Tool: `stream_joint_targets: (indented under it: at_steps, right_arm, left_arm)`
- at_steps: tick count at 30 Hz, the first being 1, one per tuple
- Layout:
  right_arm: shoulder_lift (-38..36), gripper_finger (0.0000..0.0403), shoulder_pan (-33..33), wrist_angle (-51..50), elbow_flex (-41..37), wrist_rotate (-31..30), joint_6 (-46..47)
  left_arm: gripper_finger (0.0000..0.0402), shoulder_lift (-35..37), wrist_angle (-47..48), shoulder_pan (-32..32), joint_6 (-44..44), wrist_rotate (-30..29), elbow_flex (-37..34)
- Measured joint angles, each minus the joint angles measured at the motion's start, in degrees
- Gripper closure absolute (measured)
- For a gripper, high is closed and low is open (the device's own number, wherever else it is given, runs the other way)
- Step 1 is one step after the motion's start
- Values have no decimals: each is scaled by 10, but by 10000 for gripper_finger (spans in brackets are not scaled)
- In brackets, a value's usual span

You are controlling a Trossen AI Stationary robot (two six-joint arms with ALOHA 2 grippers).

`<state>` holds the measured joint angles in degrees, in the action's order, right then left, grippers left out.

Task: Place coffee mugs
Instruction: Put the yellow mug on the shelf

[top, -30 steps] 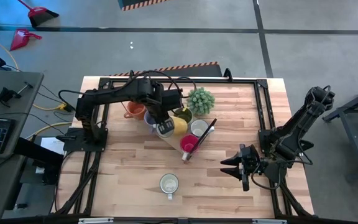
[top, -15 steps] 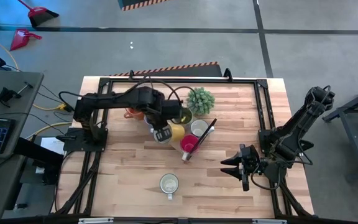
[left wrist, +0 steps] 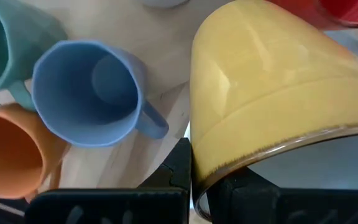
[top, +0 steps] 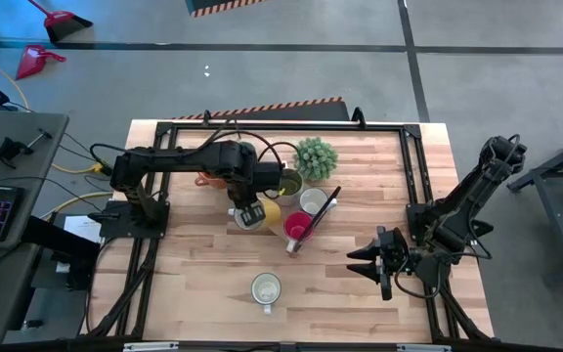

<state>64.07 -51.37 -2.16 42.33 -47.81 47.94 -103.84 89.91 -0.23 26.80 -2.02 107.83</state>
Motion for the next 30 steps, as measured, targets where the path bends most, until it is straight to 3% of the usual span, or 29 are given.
stream_joint_targets:
  at_steps: [19, 30]
  right_arm:
    - [0, 266, 0, 0, 0, 25, 0]
    - [0, 266, 0, 1, 0, 33, 0]
  left_arm:
    - [394, -14, 1, -3, 193, 38, -12]
    - [394, -54, 0, -9, 204, 73, -12]
